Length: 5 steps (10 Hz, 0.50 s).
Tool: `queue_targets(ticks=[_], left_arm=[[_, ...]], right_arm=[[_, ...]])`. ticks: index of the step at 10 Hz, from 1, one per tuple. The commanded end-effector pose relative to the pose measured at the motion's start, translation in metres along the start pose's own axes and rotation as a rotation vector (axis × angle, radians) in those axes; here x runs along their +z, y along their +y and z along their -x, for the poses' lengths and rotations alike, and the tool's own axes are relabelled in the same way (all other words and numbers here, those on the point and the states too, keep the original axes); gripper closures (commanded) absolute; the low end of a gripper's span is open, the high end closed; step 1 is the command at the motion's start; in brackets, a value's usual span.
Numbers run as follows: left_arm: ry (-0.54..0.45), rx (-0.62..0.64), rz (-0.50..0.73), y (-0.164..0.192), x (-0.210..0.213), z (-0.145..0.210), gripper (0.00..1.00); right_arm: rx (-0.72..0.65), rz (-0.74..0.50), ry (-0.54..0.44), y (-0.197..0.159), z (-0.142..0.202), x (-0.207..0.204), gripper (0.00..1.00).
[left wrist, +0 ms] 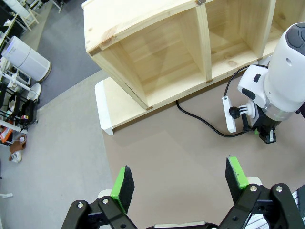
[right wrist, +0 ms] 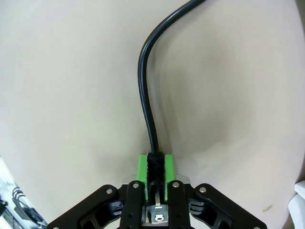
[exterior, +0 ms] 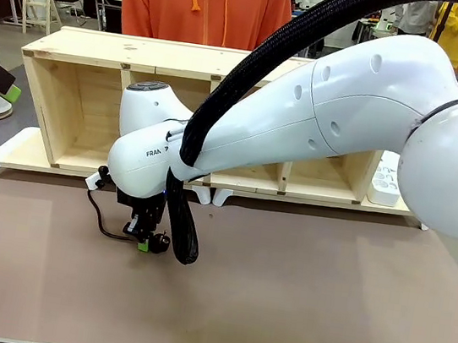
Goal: Perform cable management.
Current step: Pull the grasped Power Cable to the location of the Power Strip.
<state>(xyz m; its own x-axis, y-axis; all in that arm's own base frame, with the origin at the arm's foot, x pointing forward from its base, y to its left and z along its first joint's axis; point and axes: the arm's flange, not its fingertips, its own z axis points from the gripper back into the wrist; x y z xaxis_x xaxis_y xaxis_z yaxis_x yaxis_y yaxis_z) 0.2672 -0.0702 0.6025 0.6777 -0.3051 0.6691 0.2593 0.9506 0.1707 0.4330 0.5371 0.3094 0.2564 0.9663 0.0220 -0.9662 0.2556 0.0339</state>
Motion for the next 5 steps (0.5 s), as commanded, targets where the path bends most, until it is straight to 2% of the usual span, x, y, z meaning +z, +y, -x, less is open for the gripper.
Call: queue_targets(ticks=[1,2,3,5], left_arm=[[0.006,-0.003,0.002,0.001,0.001,0.001,0.0],[0.006,-0.003,0.002,0.001,0.001,0.001,0.0],[0.006,-0.003,0.002,0.001,0.001,0.001,0.0],[0.006,-0.003,0.002,0.001,0.001,0.001,0.0]], right_arm=[[-0.002,-0.002,-0.001,-0.001,0.0,0.0,1.0],[-0.002,-0.002,-0.001,-0.001,0.0,0.0,1.0],[0.0,0.0,0.0,0.0,0.0,0.0,0.84],[-0.012,0.0,-0.004,0.015,0.022,0.005,0.84]])
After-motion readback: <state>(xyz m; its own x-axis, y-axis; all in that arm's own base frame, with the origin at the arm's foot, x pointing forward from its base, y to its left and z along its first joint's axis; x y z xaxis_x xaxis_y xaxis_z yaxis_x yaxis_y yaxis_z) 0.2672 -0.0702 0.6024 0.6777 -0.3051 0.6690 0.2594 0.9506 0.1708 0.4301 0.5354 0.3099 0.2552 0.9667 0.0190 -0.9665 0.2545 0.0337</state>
